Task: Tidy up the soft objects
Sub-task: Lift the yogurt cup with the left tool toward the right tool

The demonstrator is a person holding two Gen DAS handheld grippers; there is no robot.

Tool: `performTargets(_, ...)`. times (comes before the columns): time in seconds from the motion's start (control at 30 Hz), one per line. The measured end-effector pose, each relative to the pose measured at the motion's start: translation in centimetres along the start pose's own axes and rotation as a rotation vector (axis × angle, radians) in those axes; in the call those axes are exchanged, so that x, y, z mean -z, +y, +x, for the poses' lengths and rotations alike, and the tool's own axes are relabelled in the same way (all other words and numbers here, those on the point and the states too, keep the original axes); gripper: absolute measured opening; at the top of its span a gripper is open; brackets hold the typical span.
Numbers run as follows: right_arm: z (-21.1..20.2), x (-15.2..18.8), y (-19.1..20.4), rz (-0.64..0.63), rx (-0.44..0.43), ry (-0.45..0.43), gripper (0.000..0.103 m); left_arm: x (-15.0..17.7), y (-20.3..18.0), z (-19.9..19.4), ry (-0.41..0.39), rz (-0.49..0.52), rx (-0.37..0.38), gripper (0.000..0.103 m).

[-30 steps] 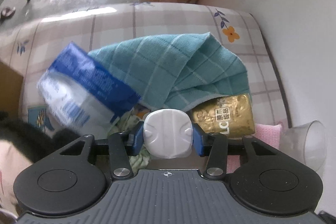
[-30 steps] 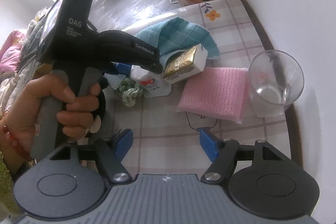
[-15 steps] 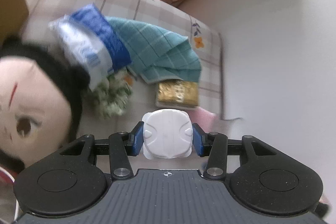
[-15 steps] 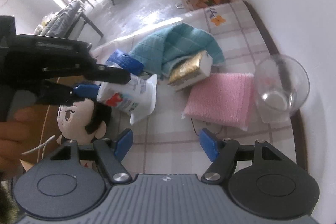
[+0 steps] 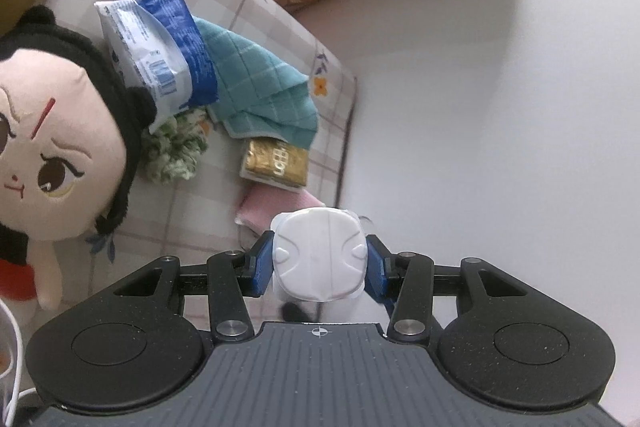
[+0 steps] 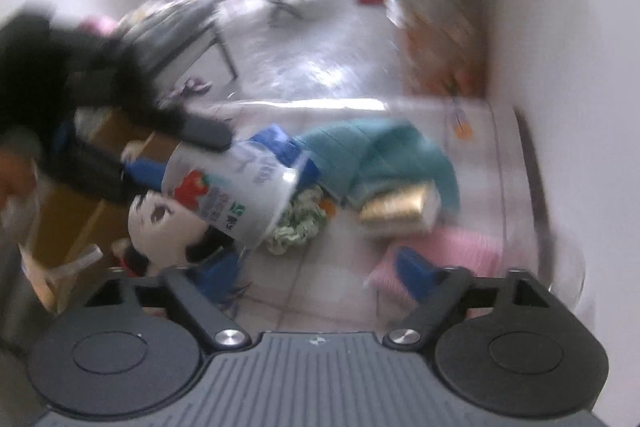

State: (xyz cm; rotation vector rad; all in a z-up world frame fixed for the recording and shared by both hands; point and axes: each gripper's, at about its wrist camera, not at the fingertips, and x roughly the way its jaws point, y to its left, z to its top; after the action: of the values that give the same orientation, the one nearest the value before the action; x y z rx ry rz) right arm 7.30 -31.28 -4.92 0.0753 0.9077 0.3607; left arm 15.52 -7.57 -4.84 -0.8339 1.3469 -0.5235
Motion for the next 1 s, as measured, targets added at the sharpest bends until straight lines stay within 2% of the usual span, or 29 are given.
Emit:
performTargets(0.1, 0.5, -0.5, 1.7, -0.108, -0.021, -0.009, 0.097, 0.2, 0.3, -0.9, 0.018, -0.016, 0.037, 0.046)
performTargets(0.17, 0.8, -0.8, 2.6, -0.135, -0.029, -0.025, 0.097, 0.3, 0.6, -1.3, 0.031, -0.025, 0.043, 0.046)
performTargets(0.27, 1.4, -1.0, 3.1, -0.107, -0.046, -0.032, 0.084, 0.8, 1.1, -1.5, 0.039, -0.053, 0.061, 0.046)
performTargets(0.33, 1.9, -0.8, 3.0, -0.085, -0.046, -0.021, 0.070, 1.1, 1.8, -1.5, 0.045, -0.092, 0.101, 0.046)
performTargets(0.4, 1.8, -0.7, 3.3, -0.086, -0.044, -0.031, 0.063, 1.4, 2.4, -1.4, 0.059, -0.135, 0.146, 0.046)
performTargets(0.47, 1.5, -0.5, 3.6, -0.107, -0.040, -0.043, 0.058, 1.7, 2.7, -1.4, 0.064, -0.155, 0.160, 0.046)
performTargets(0.53, 1.0, 0.0, 4.2, -0.137, -0.042, -0.050, 0.038, 1.9, 2.4, -1.4, 0.067, -0.137, 0.155, 0.046)
performTargets(0.57, 0.9, 0.2, 4.5, -0.156, -0.036, -0.043, 0.032, 2.0, 2.1, -1.3, 0.067, -0.116, 0.146, 0.046)
performTargets(0.67, 1.3, 1.1, 4.8, -0.172, -0.007, -0.008, 0.030, 2.4, 1.9, -0.7, 0.087, -0.075, 0.114, 0.047)
performTargets(0.8, 2.1, 2.5, 4.9, -0.226, 0.030, 0.053, 0.026, 2.8, 3.2, 0.9, 0.123, -0.083, 0.096, 0.050)
performTargets(1.0, 4.2, 4.6, 4.7, -0.289, 0.080, 0.128, 0.020, 2.9, 4.8, 3.0, 0.122, -0.071, -0.011, 0.053)
